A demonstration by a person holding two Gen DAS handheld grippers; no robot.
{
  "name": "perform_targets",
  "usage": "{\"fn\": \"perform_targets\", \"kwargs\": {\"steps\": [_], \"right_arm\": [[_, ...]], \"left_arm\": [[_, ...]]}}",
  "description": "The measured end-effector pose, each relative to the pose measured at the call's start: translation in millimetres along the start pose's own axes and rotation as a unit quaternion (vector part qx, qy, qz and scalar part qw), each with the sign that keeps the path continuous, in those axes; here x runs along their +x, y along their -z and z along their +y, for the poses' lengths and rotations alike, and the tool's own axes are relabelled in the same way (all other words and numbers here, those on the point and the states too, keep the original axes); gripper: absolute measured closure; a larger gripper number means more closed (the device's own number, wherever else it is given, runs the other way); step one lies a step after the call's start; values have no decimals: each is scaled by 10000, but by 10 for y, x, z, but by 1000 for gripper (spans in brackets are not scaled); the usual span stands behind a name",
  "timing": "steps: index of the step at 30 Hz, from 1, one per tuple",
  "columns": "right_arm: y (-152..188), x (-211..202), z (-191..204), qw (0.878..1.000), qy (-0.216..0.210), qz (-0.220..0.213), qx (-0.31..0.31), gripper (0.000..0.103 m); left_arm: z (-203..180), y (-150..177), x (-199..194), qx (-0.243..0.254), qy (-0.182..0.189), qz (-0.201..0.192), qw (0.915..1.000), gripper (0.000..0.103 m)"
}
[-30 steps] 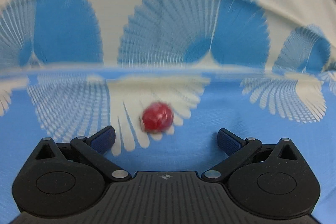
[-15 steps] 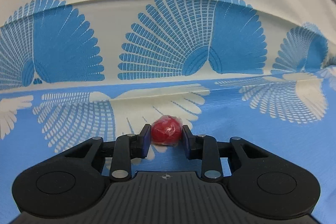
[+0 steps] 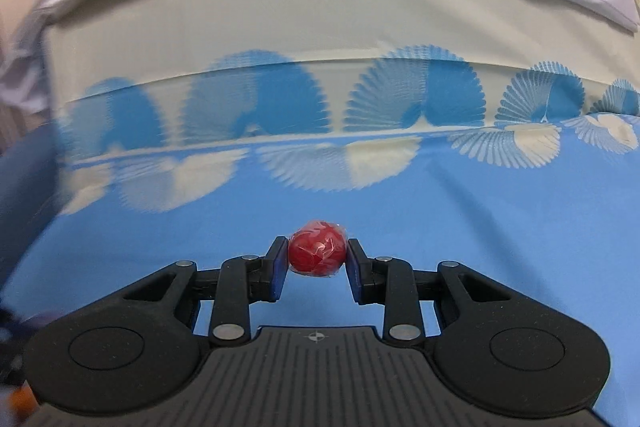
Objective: Organize fruits
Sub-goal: 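Carry the date and red wrapped fruit over the plate with both tools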
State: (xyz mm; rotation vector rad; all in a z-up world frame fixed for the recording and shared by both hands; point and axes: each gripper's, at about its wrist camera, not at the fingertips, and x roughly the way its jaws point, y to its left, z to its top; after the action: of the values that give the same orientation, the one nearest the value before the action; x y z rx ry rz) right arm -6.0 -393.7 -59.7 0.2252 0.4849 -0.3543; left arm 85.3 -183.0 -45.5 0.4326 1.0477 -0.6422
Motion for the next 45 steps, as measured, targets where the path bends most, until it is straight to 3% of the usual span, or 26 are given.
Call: {"fn": "perform_targets", "kwargs": {"steps": [3, 7, 14, 17, 27, 45], "right_arm": [[187, -593, 329, 9996, -233, 143, 41, 71], [420, -1269, 826, 9970, -693, 346, 34, 70], [749, -2218, 1476, 9917, -1238, 268, -200, 70], [854, -2480, 1659, 9908, -1184, 77, -654, 70], [971, -2936, 1916, 9861, -1149, -220, -1177, 70], [986, -2976, 2020, 9820, -1188, -139, -1464, 70]], "left_arm": [[49, 361, -425, -186, -371, 18, 9991, 80], [190, 831, -949, -549, -595, -66, 9967, 80], [319, 1555, -1656, -849, -872, -547, 9911, 80], [342, 1769, -1851, -954, -908, -776, 9882, 80], [352, 2071, -2186, -1154, -857, -1251, 9817, 80], [368, 2097, -2185, -1226, -804, -1312, 9804, 80]]}}
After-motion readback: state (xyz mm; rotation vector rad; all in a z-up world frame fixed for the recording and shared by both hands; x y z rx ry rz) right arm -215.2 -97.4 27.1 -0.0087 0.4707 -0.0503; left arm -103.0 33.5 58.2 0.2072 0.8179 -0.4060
